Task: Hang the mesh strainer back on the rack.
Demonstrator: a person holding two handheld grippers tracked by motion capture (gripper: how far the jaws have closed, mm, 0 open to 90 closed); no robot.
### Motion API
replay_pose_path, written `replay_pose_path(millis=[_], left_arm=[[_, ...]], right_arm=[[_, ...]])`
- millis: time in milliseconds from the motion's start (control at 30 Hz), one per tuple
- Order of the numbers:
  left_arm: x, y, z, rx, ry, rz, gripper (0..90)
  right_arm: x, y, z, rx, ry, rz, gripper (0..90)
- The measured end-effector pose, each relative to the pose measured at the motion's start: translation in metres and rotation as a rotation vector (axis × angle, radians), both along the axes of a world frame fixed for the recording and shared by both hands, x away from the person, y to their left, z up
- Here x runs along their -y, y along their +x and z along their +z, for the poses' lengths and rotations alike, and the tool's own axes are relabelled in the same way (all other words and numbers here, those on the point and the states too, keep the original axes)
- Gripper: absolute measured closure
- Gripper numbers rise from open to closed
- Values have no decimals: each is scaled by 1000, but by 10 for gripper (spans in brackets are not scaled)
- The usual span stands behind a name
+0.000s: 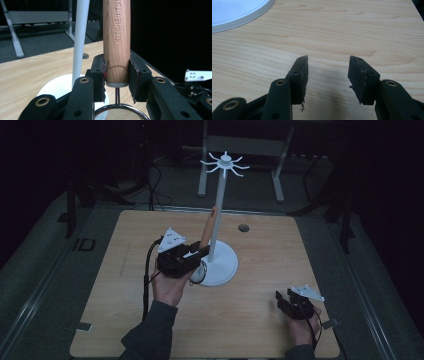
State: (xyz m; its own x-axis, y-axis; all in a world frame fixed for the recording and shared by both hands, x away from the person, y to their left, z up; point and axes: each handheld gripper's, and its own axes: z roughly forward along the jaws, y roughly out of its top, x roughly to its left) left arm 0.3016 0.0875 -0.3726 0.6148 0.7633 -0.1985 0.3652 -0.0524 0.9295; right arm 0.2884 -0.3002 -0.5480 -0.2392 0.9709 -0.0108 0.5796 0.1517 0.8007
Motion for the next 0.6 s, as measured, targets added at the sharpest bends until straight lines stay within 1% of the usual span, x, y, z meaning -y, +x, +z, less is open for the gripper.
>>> replay_pose_path(millis=[233,600], left_arm=[[0,0,4,14,-12,2,690],[-1,-2,16,53,-45,11,691]], right_arm=[[0,0,-1,1,-4,2,502],[0,0,-1,0,-3,2,500]])
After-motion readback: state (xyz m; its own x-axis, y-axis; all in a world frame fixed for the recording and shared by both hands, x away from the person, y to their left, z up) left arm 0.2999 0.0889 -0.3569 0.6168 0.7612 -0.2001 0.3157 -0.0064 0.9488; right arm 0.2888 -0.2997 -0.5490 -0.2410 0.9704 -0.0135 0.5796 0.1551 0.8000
